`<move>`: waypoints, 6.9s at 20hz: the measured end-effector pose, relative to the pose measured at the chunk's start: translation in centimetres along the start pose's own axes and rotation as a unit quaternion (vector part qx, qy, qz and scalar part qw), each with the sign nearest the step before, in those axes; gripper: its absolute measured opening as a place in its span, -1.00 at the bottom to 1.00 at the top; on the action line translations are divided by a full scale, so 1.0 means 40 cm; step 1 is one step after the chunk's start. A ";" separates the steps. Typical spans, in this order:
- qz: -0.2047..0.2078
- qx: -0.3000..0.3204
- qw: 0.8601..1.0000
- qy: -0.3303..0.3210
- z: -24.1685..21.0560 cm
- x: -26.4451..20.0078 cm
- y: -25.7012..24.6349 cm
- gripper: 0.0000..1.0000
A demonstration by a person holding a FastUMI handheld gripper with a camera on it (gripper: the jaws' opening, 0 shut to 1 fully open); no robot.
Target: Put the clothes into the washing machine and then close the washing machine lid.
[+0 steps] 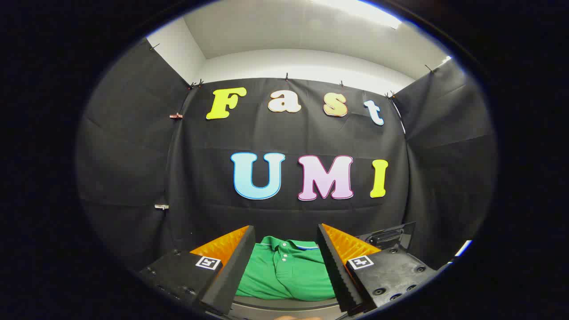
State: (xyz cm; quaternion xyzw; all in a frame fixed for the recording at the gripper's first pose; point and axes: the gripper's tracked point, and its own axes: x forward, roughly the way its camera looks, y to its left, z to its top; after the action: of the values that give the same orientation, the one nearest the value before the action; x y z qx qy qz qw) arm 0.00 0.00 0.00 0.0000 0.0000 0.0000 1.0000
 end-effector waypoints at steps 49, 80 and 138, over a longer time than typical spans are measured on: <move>0.024 -0.017 0.911 0.411 -0.516 0.278 0.000 0.81; 0.089 0.001 0.929 0.358 -0.301 0.293 -0.115 -0.77; 0.110 0.046 0.917 0.382 -0.511 0.492 -0.992 -0.80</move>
State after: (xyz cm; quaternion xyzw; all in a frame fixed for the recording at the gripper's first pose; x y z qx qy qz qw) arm 19.69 -39.67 -20.42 0.0457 0.3816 0.1104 0.9166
